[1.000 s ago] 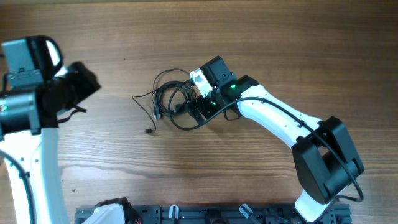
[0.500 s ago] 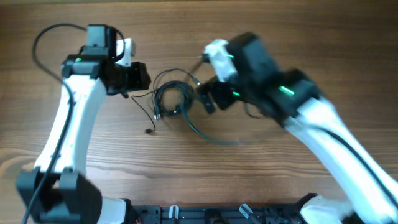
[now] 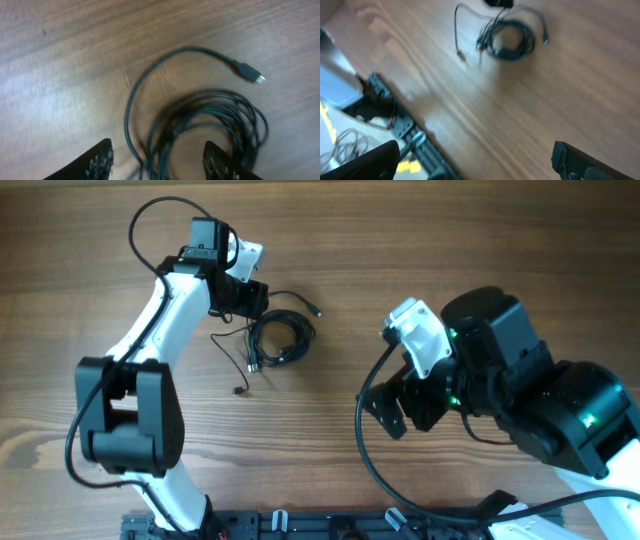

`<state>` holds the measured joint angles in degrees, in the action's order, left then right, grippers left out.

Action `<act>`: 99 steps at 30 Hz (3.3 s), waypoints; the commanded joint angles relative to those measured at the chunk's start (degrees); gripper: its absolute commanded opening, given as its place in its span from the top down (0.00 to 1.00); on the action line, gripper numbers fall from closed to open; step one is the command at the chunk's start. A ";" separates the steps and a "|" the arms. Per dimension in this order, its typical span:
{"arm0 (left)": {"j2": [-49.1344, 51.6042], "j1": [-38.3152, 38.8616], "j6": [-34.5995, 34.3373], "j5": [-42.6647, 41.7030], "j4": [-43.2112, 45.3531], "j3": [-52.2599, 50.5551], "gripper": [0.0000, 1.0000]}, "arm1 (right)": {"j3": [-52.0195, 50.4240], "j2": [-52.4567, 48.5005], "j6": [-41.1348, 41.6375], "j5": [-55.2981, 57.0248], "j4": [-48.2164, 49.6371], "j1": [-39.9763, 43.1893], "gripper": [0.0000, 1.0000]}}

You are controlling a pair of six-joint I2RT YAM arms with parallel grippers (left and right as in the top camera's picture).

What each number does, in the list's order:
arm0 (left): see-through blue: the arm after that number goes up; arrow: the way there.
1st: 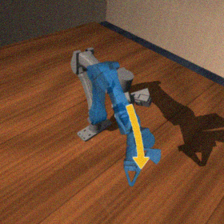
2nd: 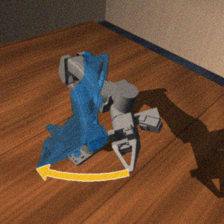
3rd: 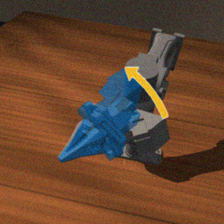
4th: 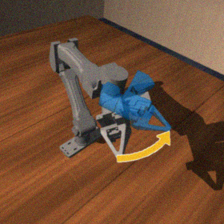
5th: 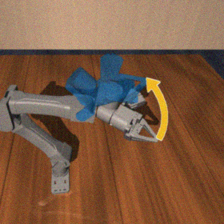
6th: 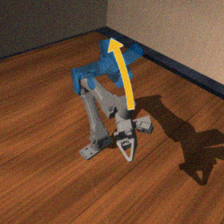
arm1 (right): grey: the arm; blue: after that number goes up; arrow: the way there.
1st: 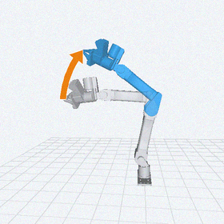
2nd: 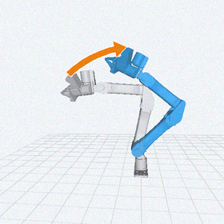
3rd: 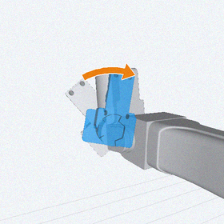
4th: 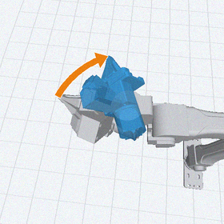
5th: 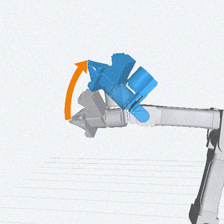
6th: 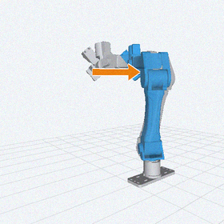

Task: Untangle cables

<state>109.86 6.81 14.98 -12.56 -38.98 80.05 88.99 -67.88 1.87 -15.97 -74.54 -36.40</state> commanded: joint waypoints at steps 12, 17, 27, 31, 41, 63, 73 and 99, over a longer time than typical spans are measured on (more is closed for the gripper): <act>11.65 2.12 8.24 -1.79 -1.14 -0.57 0.47 | -0.02 0.15 2.69 -0.17 1.22 -5.05 0.00; 11.63 3.34 9.07 -1.75 -1.44 -0.55 0.50 | -0.02 -2.21 2.80 -0.22 1.14 -5.05 0.00; 9.29 3.48 9.03 -0.66 -2.56 -0.55 0.91 | -0.02 -3.52 4.50 -0.20 1.92 -5.05 0.00; 6.54 3.89 8.13 -1.14 -4.87 0.46 0.96 | -0.02 -3.39 4.55 -0.17 1.86 -5.05 0.00; -15.89 6.99 5.16 -4.96 -8.72 10.19 0.96 | -0.39 -4.37 6.25 7.54 1.16 -5.05 0.00; -31.50 10.78 5.60 -8.02 -14.03 10.23 0.96 | -0.50 -15.61 10.49 32.81 24.61 -4.92 0.00; -39.65 10.67 5.62 -12.22 -14.27 10.25 0.96 | -0.50 -19.21 13.77 37.11 26.84 -3.15 0.35; -39.30 10.67 -0.68 2.75 -19.93 10.23 0.40 | -0.48 -20.94 18.36 30.73 15.61 11.52 0.95</act>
<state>67.92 17.72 15.25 -7.44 -57.71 90.26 88.44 -89.03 4.16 -11.03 -56.42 -25.76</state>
